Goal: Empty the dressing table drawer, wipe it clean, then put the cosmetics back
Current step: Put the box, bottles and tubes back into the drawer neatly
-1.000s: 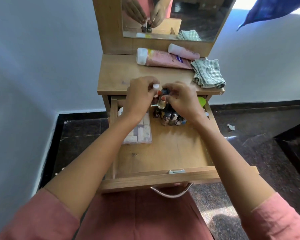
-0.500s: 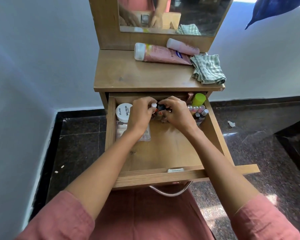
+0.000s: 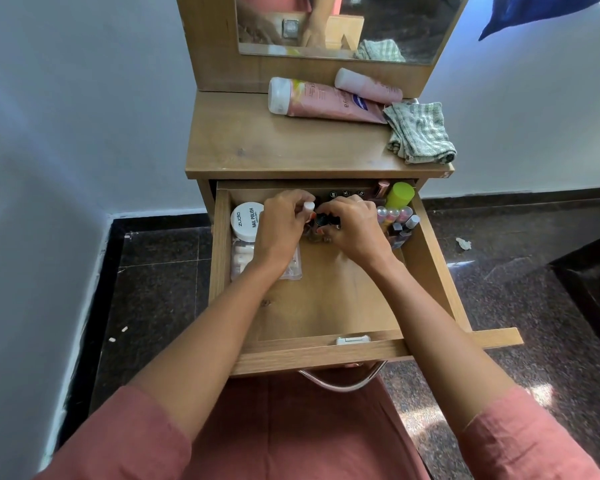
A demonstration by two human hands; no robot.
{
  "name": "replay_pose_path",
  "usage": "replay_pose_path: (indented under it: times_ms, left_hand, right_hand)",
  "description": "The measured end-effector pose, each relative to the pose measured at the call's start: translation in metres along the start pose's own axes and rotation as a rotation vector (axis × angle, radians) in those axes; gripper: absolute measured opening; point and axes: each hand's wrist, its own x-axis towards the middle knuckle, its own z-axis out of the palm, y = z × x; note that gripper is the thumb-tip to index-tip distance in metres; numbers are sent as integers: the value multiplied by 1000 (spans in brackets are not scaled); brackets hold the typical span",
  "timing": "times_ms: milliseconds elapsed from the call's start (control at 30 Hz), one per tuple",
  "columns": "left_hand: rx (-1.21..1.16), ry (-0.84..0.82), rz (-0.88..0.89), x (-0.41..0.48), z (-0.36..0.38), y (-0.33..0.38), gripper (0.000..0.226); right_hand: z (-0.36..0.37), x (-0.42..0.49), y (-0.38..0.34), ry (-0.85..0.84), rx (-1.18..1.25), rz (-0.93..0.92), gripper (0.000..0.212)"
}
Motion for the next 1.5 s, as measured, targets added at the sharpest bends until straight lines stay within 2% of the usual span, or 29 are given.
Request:
replay_pose_path:
  times_ms: [500, 733, 933, 1100, 1500]
  left_hand:
    - [-21, 2, 14, -6, -1, 3, 22]
    - [-8, 6, 33, -10, -4, 5, 19]
    - [7, -16, 44, -11, -8, 7, 18]
    - [33, -56, 42, -12, -8, 7, 18]
    - [198, -125, 67, -12, -1, -1, 17]
  right_hand:
    - [7, 0, -2, 19, -83, 10, 34]
    - [2, -4, -6, 61, 12, -17, 41]
    - [1, -4, -8, 87, 133, -2, 31]
    - [3, -4, -5, 56, 140, -3, 23]
    - [6, -5, -5, 8, 17, -40, 38]
